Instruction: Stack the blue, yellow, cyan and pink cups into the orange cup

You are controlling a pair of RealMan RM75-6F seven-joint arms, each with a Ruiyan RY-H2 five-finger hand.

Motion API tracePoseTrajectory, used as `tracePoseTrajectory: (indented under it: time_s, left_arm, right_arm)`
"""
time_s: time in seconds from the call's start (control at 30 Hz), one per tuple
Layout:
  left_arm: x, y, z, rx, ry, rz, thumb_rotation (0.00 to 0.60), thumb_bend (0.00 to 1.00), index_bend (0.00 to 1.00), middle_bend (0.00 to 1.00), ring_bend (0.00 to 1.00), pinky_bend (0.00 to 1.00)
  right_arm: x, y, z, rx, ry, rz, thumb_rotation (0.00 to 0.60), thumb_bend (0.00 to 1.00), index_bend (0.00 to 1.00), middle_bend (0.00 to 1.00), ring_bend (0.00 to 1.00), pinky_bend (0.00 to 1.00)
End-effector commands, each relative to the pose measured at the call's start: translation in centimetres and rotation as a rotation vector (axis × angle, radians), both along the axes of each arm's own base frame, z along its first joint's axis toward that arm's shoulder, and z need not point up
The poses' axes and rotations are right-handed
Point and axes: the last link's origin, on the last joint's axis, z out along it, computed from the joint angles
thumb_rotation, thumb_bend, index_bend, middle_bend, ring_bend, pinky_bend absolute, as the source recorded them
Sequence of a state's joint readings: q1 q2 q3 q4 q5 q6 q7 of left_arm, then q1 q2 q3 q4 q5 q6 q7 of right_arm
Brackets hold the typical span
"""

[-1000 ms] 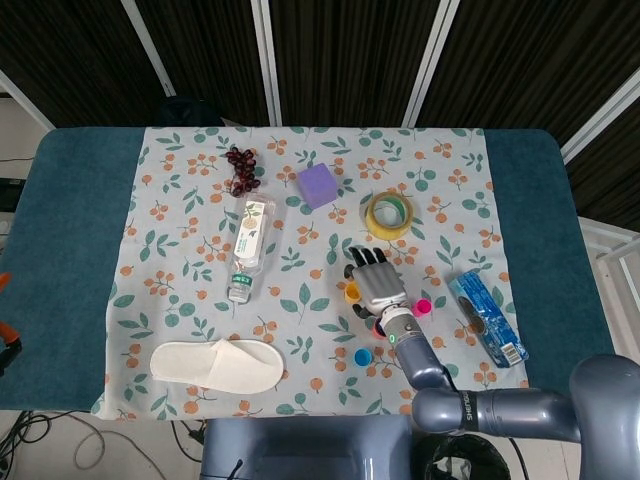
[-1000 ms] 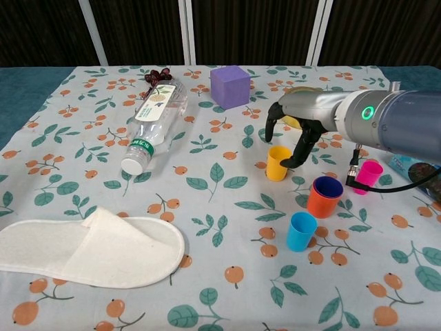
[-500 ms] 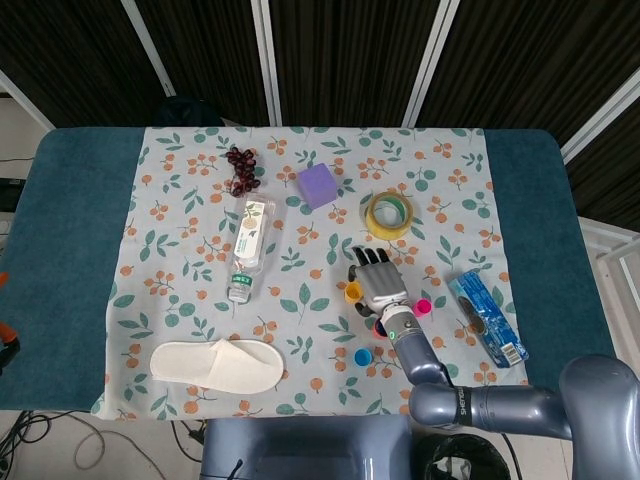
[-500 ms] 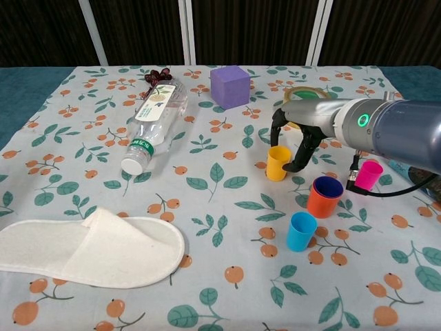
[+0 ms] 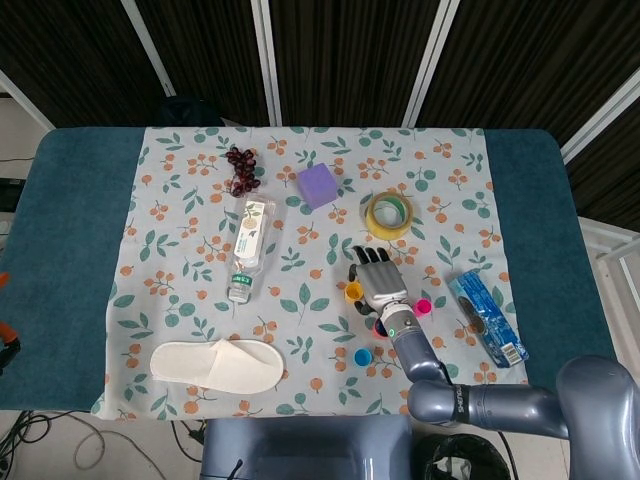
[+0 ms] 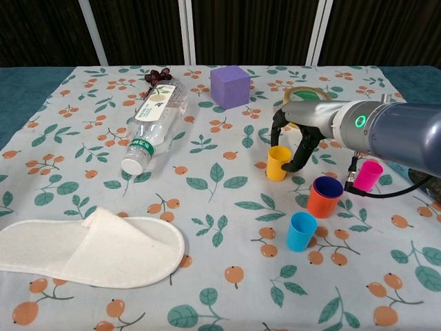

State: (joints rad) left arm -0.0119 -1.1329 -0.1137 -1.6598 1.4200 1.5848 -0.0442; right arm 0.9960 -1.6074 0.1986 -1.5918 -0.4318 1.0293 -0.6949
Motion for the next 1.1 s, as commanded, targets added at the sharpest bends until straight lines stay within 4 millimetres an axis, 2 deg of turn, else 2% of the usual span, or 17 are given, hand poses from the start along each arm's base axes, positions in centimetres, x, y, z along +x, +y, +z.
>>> tracePoseTrajectory:
  time_s: [0.03,0.77,0.9,1.1]
  left_arm:
    - [0.0,0.0,0.0,0.001,0.0,0.0,0.6,0.81,0.15,0.03,0.02,0.08]
    - [-0.1,0.0,0.1,0.001,0.004,0.003,0.6,0.81,0.15,0.03,0.02,0.08]
    - [-0.1,-0.1,0.2,0.005,0.004,0.004,0.6,0.81,0.15,0.03,0.02,0.08]
    - [-0.1,-0.1,0.2,0.009,0.007,0.002,0.6,0.81,0.15,0.03,0.02,0.08]
  right_arm:
    - [0.1,-0.1,0.0,-0.002,-0.004,0.002,0.6,0.4,0.4,0.0,0.0,0.04]
    - [0.4,-0.1,0.2,-0.011,-0.022,-0.001,0.6,0.4,0.46,0.0,0.0,0.04]
    - [0.7,0.1,1.6,-0.028,-0.043,0.013,0.6,0.4,0.46,0.0,0.0,0.05]
    - [0.3,1.4,5.4,-0.072,-0.035,0.037,0.6,0.4,0.46,0.0,0.0,0.05]
